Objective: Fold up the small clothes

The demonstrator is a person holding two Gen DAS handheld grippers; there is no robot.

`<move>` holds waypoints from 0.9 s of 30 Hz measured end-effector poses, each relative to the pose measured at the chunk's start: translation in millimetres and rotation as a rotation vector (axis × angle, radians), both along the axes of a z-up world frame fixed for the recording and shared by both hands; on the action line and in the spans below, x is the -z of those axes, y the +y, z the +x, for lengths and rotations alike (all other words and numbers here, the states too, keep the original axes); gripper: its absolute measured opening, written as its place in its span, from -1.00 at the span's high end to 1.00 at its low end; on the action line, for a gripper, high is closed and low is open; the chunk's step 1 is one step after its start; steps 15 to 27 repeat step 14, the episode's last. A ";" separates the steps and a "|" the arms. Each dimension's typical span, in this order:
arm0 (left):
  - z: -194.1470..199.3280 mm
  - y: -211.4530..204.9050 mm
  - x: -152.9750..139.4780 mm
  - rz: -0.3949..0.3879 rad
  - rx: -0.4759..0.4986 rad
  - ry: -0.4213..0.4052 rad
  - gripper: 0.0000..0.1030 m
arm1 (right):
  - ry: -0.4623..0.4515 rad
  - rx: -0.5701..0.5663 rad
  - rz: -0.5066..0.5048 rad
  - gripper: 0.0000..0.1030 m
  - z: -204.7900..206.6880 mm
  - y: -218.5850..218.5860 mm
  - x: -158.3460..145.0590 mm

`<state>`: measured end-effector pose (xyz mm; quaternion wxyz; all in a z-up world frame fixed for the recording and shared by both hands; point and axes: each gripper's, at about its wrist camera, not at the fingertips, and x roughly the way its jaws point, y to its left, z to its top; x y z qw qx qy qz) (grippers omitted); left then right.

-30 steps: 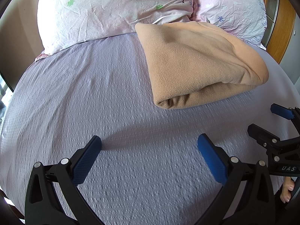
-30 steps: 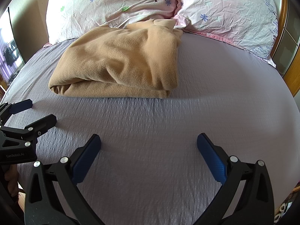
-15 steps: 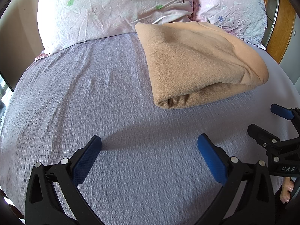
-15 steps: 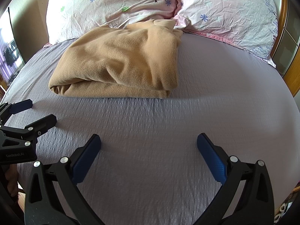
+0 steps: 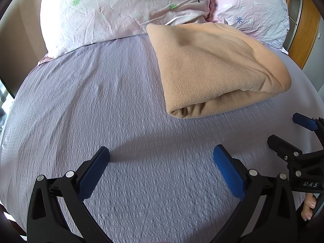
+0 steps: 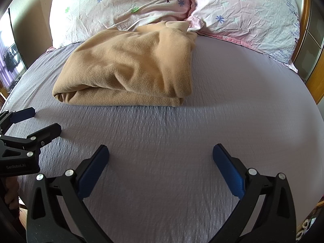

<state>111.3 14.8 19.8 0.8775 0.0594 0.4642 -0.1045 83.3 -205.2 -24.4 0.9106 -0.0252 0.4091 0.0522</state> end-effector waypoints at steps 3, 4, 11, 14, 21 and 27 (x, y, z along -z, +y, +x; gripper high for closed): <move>0.0 0.1 0.2 0.000 0.000 0.000 -0.97 | 0.000 0.000 0.000 -0.96 0.1 0.0 0.0; 0.0 0.1 0.2 0.000 0.000 0.000 -0.97 | 0.000 0.000 0.000 -0.96 0.0 -0.2 0.1; 0.8 0.7 0.2 -0.001 0.001 -0.001 -0.97 | 0.000 -0.001 0.000 -0.96 0.3 -0.2 -0.2; 0.7 0.6 0.2 0.000 0.001 -0.001 -0.97 | 0.000 0.000 0.000 -0.96 0.3 -0.1 -0.2; 0.7 0.6 0.2 0.000 0.001 -0.001 -0.97 | 0.000 0.000 0.000 -0.96 0.3 -0.1 -0.2; 0.7 0.6 0.2 0.000 0.001 -0.001 -0.97 | 0.000 0.000 0.000 -0.96 0.3 -0.1 -0.2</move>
